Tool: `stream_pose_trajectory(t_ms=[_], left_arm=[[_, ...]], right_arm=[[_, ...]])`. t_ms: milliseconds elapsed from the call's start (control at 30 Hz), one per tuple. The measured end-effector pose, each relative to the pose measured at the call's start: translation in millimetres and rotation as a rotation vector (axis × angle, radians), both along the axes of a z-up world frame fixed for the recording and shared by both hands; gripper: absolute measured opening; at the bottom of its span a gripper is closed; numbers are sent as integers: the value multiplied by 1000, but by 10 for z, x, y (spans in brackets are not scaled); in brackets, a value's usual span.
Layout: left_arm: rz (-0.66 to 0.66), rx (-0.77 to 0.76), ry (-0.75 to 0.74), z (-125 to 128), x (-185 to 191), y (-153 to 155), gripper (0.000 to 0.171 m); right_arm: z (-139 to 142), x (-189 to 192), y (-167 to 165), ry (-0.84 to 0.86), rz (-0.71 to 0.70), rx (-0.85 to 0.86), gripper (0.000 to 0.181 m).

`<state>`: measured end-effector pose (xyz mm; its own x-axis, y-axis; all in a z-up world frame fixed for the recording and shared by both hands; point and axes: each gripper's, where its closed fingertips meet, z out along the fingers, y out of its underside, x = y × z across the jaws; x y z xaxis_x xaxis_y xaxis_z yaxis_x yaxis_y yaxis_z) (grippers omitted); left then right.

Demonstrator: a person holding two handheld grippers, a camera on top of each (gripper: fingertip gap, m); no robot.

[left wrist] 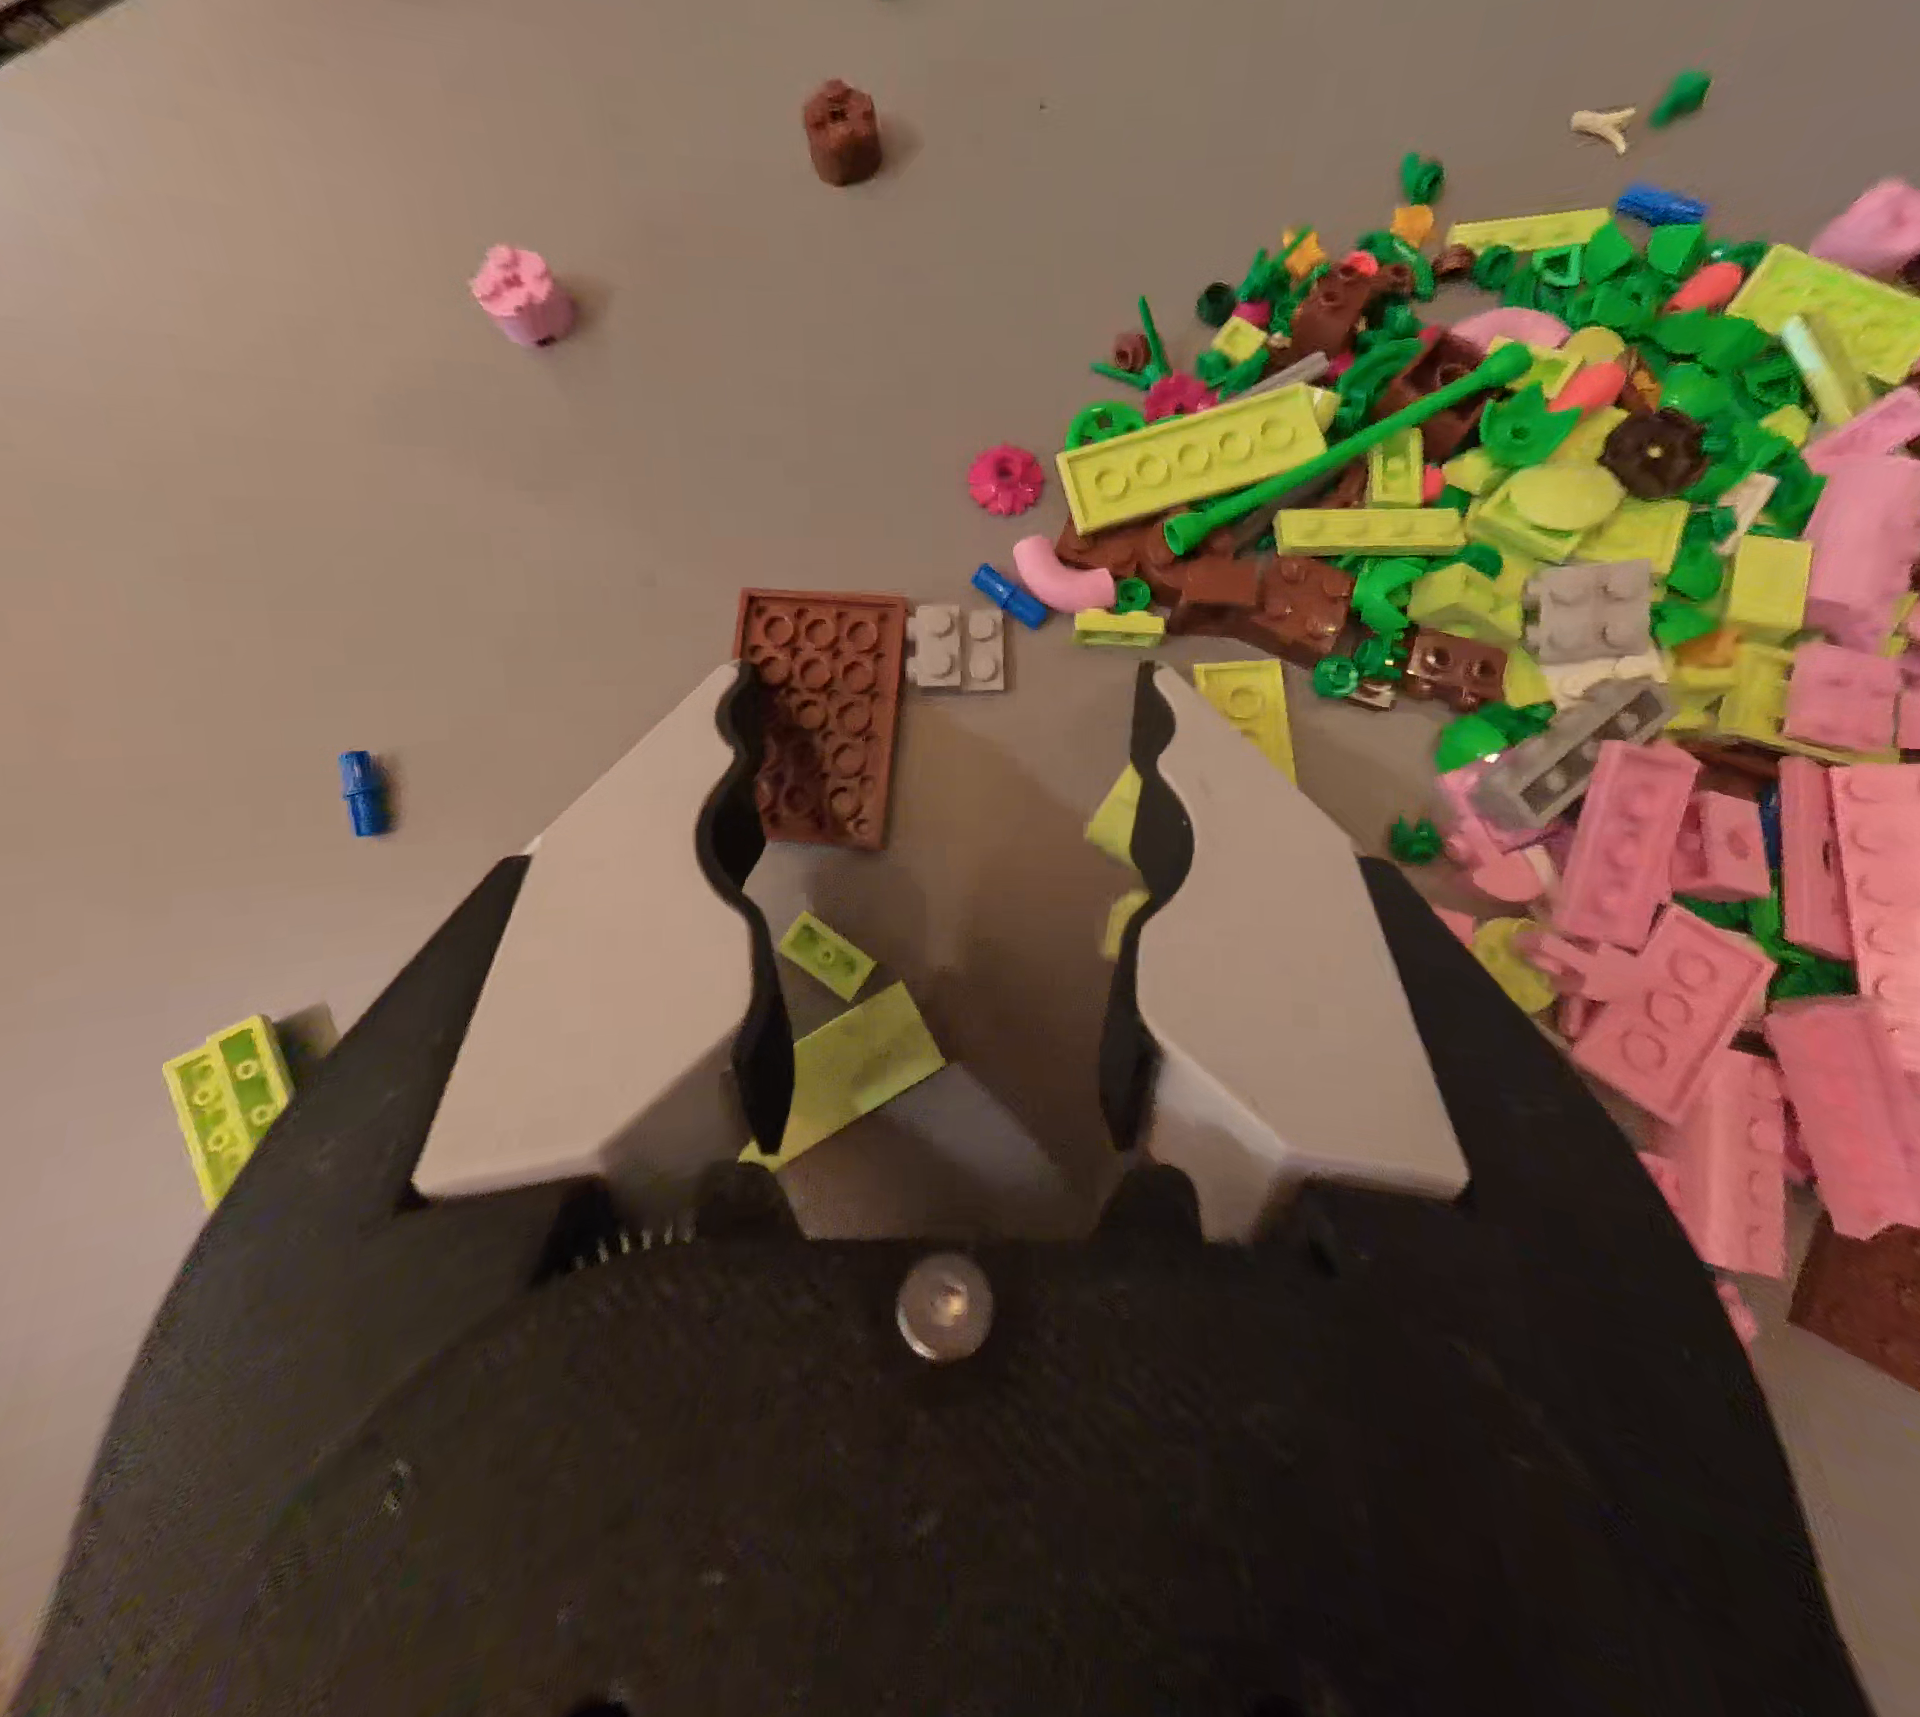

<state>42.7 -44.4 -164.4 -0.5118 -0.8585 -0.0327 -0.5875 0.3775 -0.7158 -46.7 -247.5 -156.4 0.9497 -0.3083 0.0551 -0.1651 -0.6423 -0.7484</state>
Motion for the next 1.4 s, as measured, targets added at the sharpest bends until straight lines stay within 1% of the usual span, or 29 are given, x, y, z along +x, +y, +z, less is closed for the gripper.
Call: stream_pose_trajectory(t_ms=[33, 133, 233, 267, 333, 400, 467, 500, 567, 633, 667, 700, 767, 833, 900, 967, 1033, 1067, 1133, 1200, 1267, 1300, 1333, 1400], left_arm=[[-18, -3, 10, -11, -22, -38, 74], [-116, -31, 18, 2, -127, -236, 71], [-246, -171, 86, 66, -338, -557, 63], [-273, -217, 118, 88, -399, -632, 64], [-269, -260, 130, 137, -409, -658, 64], [-250, -274, 75, 243, -360, -589, 63], [-210, -241, 17, 350, -324, -391, 63], [-159, -187, -14, 381, -300, -196, 63], [10, -52, -107, 418, -235, 318, 61], [82, 72, -81, 300, -357, 699, 58], [111, 104, -52, 224, -434, 829, 57], [117, 105, -34, 163, -505, 886, 54], [101, 56, -17, 73, -593, 870, 51], [94, 6, 27, 8, -615, 823, 52], [58, -54, 54, 7, -603, 701, 45], [52, -63, 52, 4, -545, 617, 27], [33, -69, 47, 4, -518, 476, 13], [17, -80, 47, 1, -519, 367, 11], [-44, -77, 47, 3, -565, 145, 11], [-106, -56, 28, 15, -616, 1, 13], [-100, -43, -21, 78, -583, 37, 20], [-69, -39, -49, 125, -532, 126, 23], [-17, -34, -78, 169, -462, 261, 27], [145, 8, -123, 216, -302, 665, 42]], right_arm=[[0, 1, 1, 0, 0, 0, 22], [0, 0, 6, -1, 1, 0, 22], [0, -1, 8, -1, 1, 1, 22], [0, -1, 8, -1, 1, 2, 22], [1, -1, 8, -1, 2, 3, 22], [0, -1, 9, -2, 2, 2, 22], [0, -1, 9, -2, 2, 3, 22], [0, 0, 9, -2, 2, 3, 22], [0, 0, 8, -4, 2, 4, 22], [0, -1, 8, -5, 3, 4, 22], [0, 1, 9, -4, 4, 5, 22], [-1, 3, 10, -2, 4, 7, 22], [0, 13, 12, -2, 2, 12, 22], [0, 26, 17, -1, -1, 18, 22], [0, 34, 21, -1, -1, 23, 22], [0, 41, 24, -3, -2, 27, 22], [0, 47, 25, 0, -5, 29, 22], [0, 49, 27, 0, -6, 29, 22], [0, 50, 27, -4, -6, 27, 22], [-1, 50, 27, -6, -7, 25, 22], [-1, 48, 26, -10, -8, 21, 22], [-1, 47, 26, -11, -8, 20, 22], [-2, 46, 25, -11, -7, 19, 22], [-2, 44, 27, -12, -6, 16, 21]])
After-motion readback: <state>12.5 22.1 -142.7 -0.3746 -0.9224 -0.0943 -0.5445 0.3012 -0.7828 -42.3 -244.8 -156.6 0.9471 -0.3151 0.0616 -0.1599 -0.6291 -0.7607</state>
